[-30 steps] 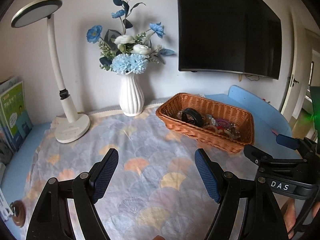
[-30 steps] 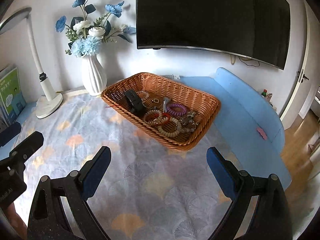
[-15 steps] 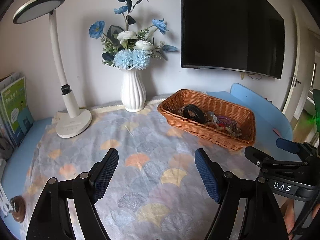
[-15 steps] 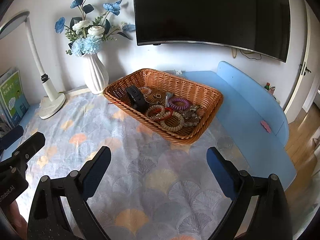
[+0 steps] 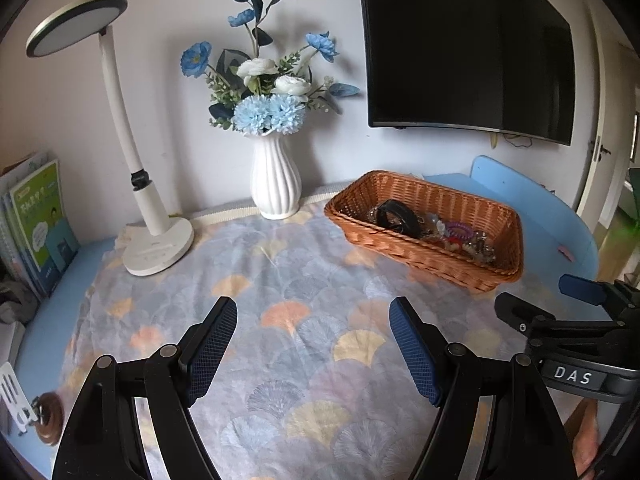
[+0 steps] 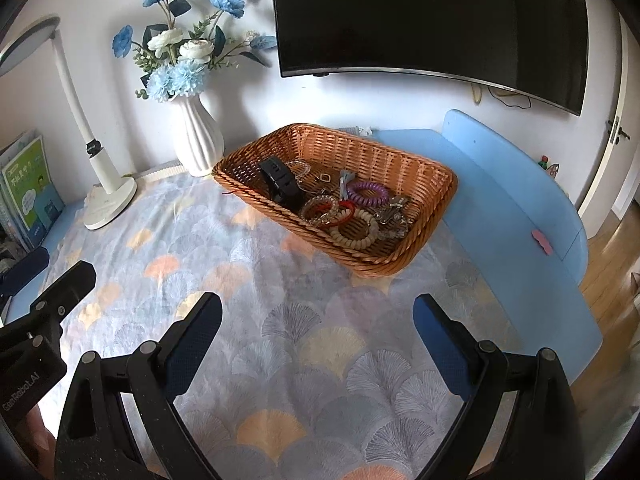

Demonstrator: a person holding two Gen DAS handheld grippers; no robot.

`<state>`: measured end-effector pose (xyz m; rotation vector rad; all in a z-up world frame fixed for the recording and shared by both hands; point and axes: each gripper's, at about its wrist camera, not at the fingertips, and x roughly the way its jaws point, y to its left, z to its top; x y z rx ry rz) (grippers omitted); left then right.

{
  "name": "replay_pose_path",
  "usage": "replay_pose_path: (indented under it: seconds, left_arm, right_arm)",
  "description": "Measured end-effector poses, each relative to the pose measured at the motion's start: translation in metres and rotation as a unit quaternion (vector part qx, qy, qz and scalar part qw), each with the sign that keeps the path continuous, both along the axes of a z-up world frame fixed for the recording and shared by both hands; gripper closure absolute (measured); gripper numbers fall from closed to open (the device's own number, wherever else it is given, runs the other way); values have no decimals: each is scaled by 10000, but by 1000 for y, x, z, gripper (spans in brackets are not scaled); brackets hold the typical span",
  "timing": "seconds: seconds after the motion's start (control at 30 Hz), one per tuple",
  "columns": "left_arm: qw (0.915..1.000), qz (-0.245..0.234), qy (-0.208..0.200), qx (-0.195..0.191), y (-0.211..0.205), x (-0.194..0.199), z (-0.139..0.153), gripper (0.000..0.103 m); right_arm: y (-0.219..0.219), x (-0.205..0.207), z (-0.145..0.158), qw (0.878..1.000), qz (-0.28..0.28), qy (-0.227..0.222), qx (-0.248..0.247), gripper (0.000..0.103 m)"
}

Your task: Organize jewelry

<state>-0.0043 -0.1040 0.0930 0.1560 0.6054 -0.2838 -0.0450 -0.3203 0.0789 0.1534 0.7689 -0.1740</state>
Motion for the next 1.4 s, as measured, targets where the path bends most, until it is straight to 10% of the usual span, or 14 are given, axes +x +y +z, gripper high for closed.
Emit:
replay_pose_path:
  seconds: [1.4]
  left_arm:
    - [9992, 378, 106, 15, 45, -11, 2, 23]
  right_arm:
    - [54, -7, 10, 9985, 508, 14, -221, 6]
